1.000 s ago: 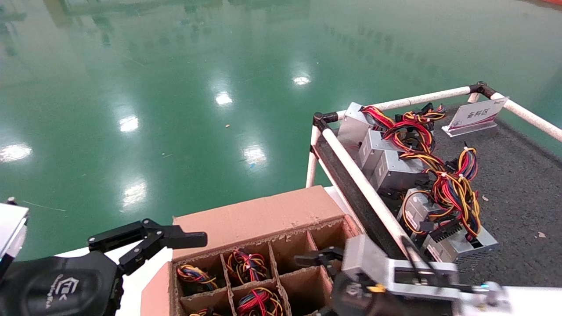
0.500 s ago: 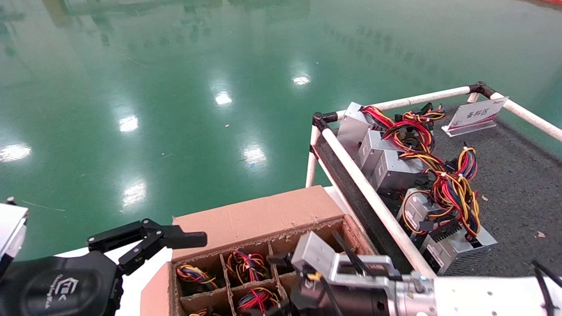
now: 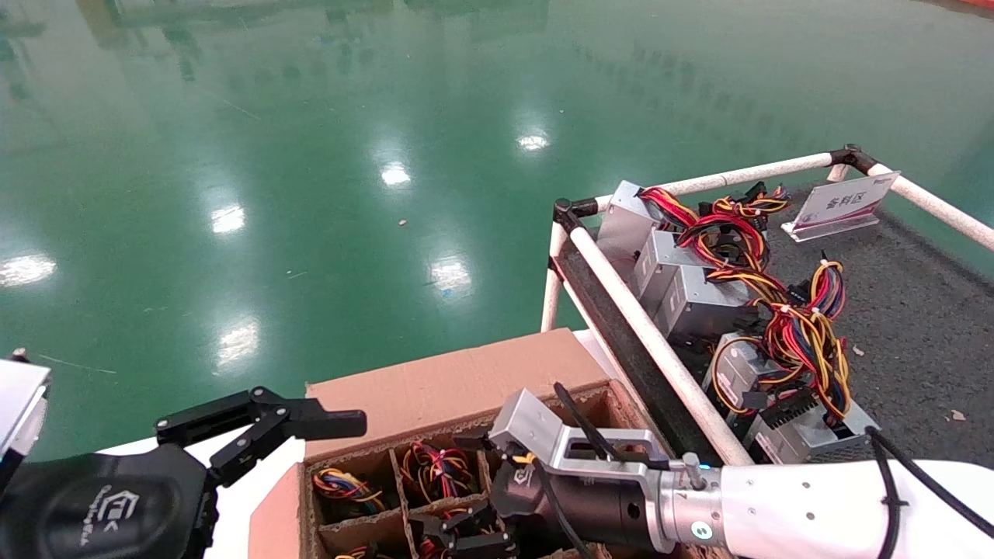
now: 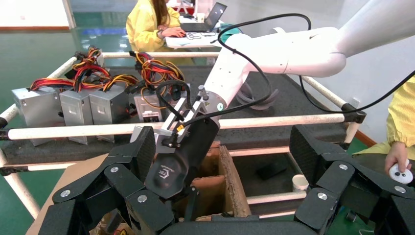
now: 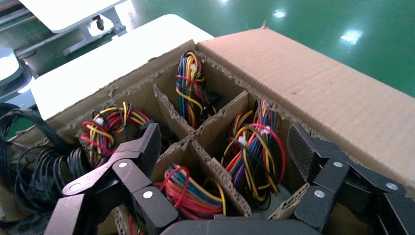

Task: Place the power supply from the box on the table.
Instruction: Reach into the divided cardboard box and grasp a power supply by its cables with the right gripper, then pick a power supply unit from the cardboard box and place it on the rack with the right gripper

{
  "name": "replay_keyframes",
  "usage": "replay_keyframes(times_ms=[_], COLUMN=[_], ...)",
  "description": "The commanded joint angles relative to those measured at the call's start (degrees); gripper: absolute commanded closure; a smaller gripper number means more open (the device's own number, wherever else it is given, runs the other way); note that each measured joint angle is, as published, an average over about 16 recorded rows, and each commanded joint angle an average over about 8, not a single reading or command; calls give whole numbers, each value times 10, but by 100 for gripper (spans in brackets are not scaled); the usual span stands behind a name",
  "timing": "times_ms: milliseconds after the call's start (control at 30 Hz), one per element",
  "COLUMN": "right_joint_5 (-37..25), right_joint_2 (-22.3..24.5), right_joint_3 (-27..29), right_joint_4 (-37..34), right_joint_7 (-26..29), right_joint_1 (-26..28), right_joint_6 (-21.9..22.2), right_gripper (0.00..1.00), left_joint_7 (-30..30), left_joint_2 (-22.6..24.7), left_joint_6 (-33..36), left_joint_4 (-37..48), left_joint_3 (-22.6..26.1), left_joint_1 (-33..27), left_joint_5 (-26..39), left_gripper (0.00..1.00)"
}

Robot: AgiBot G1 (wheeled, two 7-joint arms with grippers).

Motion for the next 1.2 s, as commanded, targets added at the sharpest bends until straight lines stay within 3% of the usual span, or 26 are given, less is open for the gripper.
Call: replay_keyframes(times_ms=[33, 833, 1200], right_joint_5=[0, -1, 11], right_joint_2=[-6, -25, -32], right_joint_3=[-1, -1, 3], right_joint_4=[-9, -76, -87], right_joint_7=[-4, -45, -35], right_joint_1=[2, 6, 11], right_joint_6=[0, 2, 0], right_gripper=[100, 100, 100], left_joint_7=[0, 0, 0], left_joint_2=[0, 0, 0], left_joint_6=[0, 0, 0], left_joint_4=[0, 0, 0], left_joint_3=[0, 0, 1], left_joint_1=[0, 0, 0], left_joint_5=[0, 0, 0], left_gripper=[0, 0, 0])
